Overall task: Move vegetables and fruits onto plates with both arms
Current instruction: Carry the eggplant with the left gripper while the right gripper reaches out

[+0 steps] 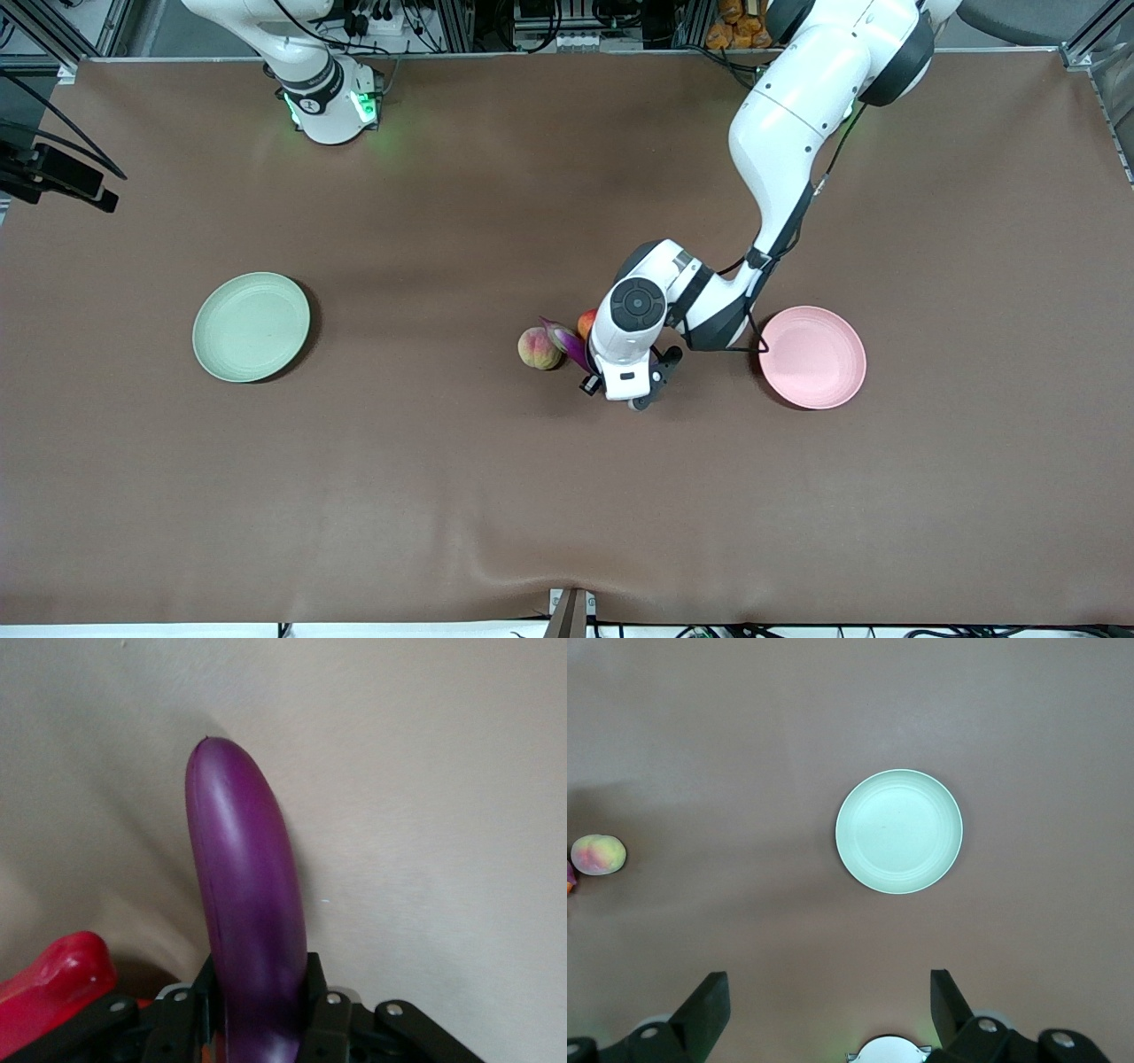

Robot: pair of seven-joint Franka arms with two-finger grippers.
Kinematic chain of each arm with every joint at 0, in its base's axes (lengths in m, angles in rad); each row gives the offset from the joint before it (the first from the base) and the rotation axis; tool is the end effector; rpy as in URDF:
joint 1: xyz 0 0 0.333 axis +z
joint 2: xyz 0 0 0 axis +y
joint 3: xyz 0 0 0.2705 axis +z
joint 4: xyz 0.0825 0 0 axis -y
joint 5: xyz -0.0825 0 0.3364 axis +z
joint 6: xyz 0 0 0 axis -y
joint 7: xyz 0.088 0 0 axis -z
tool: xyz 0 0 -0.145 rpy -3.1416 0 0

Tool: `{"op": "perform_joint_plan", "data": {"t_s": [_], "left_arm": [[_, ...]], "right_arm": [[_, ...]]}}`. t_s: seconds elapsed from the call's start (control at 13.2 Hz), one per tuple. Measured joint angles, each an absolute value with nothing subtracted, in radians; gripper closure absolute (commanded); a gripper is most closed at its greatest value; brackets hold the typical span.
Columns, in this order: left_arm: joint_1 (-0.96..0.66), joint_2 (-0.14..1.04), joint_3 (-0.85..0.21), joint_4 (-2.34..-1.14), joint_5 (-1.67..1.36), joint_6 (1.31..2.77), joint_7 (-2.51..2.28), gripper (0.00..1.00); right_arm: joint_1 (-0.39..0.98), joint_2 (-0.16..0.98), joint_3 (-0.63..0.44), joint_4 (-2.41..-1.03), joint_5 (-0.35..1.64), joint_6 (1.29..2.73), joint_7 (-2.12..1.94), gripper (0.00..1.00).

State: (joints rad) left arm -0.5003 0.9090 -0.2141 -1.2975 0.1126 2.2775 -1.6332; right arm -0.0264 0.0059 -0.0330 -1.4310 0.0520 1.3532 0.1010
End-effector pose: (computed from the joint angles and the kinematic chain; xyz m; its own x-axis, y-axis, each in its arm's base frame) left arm 0.5387 -0.4219 0.1716 0.5925 0.8013 -0.0821 0.8053 -0.5868 0.0850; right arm 0.4817 -0.0202 0.5780 0.9850 -0.1483 -0.0881 -0.1525 -0.9874 -0.0426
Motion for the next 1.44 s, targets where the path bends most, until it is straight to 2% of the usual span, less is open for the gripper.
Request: {"op": "perform_joint_plan", "data": {"t_s": [0.23,0.6,1.13,1.44], "left_arm": [[-0.471,0.828,-0.212,-1.285,0.114,2.244,-1.620,1.00],[-0.318,0.658,-0.220,-1.307,0.111,2.041,-1.454,1.00],[-0.025,0.521,-0.230,-1.600,0.102,2.010,-1.061,1.00],[0.074,0.437,-0.232,-1.758,0.102,2.011,-0.870,1.00]], "right_arm": [[-0.026,0.006,-0.033,-1.431,0.052,1.353,0.101,0.00],[-0.026,0.007,-0.032,-1.431,0.052,1.356,0.097,0.00],[-0.007,0.074,-0.019,-1.432,0.061,1.413,0.092,0.00],[0.012,0.142,-0.017,-1.435,0.178,1.472,0.094,0.00]]}}
